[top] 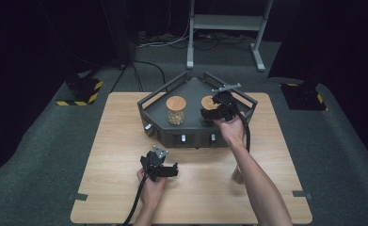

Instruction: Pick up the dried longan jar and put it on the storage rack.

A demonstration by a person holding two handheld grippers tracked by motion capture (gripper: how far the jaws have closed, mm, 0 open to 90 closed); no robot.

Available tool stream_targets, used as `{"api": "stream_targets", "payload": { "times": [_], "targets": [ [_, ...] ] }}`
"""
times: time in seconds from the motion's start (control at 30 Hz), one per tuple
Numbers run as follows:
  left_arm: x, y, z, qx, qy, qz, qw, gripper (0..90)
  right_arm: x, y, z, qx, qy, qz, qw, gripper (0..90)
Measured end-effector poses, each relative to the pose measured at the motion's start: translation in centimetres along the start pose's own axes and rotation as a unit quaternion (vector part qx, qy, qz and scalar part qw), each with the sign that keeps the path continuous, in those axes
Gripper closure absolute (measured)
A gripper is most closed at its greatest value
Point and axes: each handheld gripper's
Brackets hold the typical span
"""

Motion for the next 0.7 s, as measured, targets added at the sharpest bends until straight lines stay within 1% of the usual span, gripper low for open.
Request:
{"api": "stream_targets", "payload": {
  "times": [0.07,0.27,0.4,0.43,0.7],
  "targets": [
    [0.0,0.0,0.0,0.0,0.0,0.0,1.0,2.2,-0.1,-0.2,0.0,0.003,0.0,0.0,1.0,24.8],
    [0.0,0.0,0.0,0.0,0.0,0.0,1.0,2.2,-0.5,-0.4,-0.2,0.001,-0.001,0.0,1.0,24.8],
    [0.0,0.0,0.0,0.0,0.0,0.0,1.0,2.2,-0.7,-1.0,-0.2,0.009,-0.002,-0.004,0.9999,24.8],
    [0.0,0.0,0.0,0.0,0.0,0.0,1.0,2.2,-0.7,-1.2,-0.2,0.015,-0.002,-0.006,0.9999,24.8],
    [0.0,0.0,0.0,0.0,0.0,0.0,1.0,2.2,-0.6,-1.0,-0.4,0.01,-0.001,-0.004,0.9999,24.8]
  ]
}}
Point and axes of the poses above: each handheld gripper's, and its own axes: x roughly backward along the jaws, z roughly out of its top, y roughly to its right, and after that the axes turned 12 degrees about y, right-handed
